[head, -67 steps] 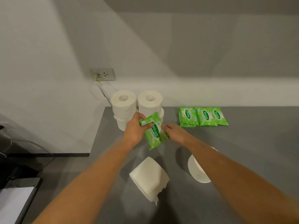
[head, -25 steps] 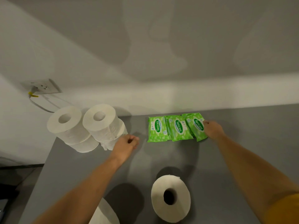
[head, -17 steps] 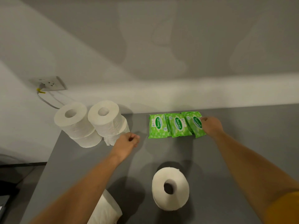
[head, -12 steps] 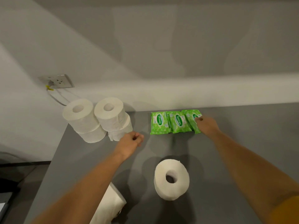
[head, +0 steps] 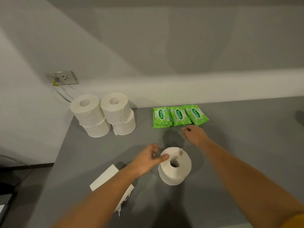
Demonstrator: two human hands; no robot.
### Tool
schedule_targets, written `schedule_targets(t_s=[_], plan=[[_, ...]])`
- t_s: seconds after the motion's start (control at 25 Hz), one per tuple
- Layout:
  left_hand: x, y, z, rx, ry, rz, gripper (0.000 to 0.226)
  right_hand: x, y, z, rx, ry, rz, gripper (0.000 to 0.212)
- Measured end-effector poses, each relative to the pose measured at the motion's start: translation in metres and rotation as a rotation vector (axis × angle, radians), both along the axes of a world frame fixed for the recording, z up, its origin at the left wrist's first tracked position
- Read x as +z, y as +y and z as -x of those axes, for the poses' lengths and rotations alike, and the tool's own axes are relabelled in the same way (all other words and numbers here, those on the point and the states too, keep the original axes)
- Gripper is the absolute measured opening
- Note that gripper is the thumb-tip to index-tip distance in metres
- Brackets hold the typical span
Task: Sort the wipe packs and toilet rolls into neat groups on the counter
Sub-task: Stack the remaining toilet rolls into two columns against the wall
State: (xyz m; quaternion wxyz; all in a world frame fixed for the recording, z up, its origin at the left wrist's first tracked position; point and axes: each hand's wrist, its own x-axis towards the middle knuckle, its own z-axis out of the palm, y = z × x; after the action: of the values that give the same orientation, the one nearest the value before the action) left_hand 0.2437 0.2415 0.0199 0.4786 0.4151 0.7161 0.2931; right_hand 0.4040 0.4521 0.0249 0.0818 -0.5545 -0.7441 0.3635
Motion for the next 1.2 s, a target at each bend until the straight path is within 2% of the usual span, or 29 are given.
schedule_targets(t_s=[0.08, 0.2, 0.32, 0.52, 0.72, 0.88, 1.2], plan=[[-0.011, -0.006, -0.013, -0.079, 0.006, -0.039, 0.113, 0.0, -0.01, -0.003, -0.003, -0.007, 0.019, 0.031], [-0.027, -0.007, -0.031, -0.118, 0.06, -0.157, 0.115, 0.001, -0.018, -0.006, 0.016, -0.05, -0.001, 0.033], [-0.036, -0.006, -0.049, -0.003, 0.069, -0.201, 0.126, 0.001, -0.022, -0.005, 0.032, -0.061, -0.016, 0.033], [-0.04, -0.003, -0.056, 0.108, 0.021, -0.255, 0.104, 0.0, -0.023, 0.002, 0.067, -0.081, -0.028, 0.035], [-0.02, -0.009, -0.02, 0.155, 0.023, -0.274, 0.103, 0.009, -0.018, 0.023, 0.106, -0.072, -0.036, 0.035], [0.023, -0.019, 0.025, 0.248, 0.038, -0.334, 0.101, 0.013, -0.016, 0.044, 0.125, -0.044, -0.019, 0.029], [0.121, -0.057, 0.147, 0.458, 0.203, -0.525, 0.096, 0.01, -0.035, 0.1, 0.213, -0.08, -0.059, 0.031]])
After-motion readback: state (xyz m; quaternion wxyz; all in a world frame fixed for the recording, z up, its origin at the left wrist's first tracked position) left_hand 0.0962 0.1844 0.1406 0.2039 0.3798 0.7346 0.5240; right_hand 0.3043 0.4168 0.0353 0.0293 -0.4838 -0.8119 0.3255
